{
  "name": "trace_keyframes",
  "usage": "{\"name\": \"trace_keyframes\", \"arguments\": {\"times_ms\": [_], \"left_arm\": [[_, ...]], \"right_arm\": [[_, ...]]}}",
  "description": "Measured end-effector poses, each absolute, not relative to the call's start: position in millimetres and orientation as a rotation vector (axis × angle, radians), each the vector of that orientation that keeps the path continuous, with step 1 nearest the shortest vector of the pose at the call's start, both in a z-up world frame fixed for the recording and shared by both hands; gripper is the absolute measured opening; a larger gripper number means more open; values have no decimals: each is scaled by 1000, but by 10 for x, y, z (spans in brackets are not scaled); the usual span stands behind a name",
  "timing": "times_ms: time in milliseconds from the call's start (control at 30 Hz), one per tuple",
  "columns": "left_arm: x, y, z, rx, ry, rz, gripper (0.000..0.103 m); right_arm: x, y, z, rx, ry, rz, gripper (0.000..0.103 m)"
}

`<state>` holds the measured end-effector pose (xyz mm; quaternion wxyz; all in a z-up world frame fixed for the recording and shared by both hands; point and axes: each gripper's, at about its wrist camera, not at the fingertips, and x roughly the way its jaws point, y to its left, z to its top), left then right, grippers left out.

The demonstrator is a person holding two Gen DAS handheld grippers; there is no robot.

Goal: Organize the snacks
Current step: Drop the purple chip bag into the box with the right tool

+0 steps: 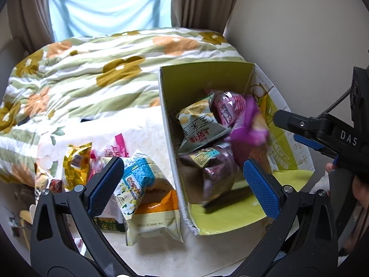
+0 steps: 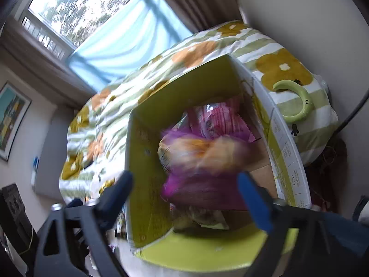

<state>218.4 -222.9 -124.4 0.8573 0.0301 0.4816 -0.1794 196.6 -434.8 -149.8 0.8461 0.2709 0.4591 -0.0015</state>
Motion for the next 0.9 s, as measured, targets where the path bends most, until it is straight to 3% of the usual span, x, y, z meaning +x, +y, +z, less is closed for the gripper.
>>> {"name": "trace_keyframes", "arguments": {"times_ms": [333, 900], "left_arm": [[2198, -2284, -1337, 55, 1028, -399, 102], [1799, -2194, -853, 45, 933, -325, 102]], "right_arm": [[1817, -4363, -1568, 454, 1002, -21, 100], [1510, -4247, -1115, 305, 942, 81, 100]]}}
